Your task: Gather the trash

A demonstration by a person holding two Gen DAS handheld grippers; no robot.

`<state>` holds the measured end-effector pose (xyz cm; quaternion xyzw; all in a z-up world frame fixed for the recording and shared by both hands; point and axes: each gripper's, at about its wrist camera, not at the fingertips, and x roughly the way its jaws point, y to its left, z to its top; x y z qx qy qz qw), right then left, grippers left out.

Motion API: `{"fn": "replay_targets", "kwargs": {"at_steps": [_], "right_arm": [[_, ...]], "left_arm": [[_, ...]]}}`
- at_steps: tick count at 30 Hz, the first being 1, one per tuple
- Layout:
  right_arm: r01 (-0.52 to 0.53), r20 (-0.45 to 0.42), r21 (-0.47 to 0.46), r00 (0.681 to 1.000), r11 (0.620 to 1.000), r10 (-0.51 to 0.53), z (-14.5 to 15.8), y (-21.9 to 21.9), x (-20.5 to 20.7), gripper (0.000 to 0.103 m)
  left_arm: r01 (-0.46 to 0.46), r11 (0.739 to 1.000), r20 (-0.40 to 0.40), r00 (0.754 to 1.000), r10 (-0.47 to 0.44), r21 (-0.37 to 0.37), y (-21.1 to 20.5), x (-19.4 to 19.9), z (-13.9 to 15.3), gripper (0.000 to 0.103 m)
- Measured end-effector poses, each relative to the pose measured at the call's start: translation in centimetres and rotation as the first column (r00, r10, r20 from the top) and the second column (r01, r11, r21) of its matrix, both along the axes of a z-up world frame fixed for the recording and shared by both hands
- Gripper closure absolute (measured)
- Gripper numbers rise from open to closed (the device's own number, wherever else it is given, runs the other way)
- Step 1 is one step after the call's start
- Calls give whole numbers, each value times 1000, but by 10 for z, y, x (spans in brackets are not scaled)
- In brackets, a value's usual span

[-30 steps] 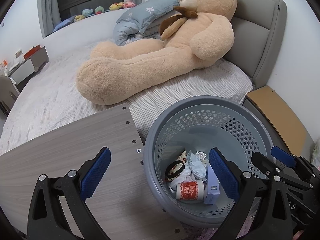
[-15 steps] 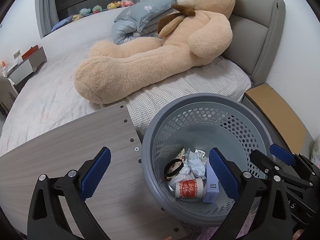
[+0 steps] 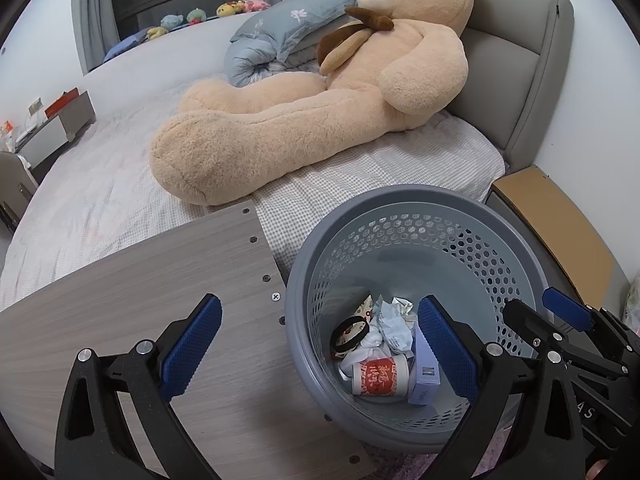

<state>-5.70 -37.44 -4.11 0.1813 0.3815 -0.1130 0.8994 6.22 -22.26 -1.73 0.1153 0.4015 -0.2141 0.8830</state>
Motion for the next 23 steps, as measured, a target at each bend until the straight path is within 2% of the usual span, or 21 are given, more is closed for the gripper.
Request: {"fn": "replay_targets", "kwargs": {"at_steps": [23], "right_arm": [[-1, 3, 0, 1000, 1000, 1, 1, 1, 1, 39]], "left_arm": [[-10, 1000, -4, 1000, 10, 3, 0, 1, -1, 6]]}}
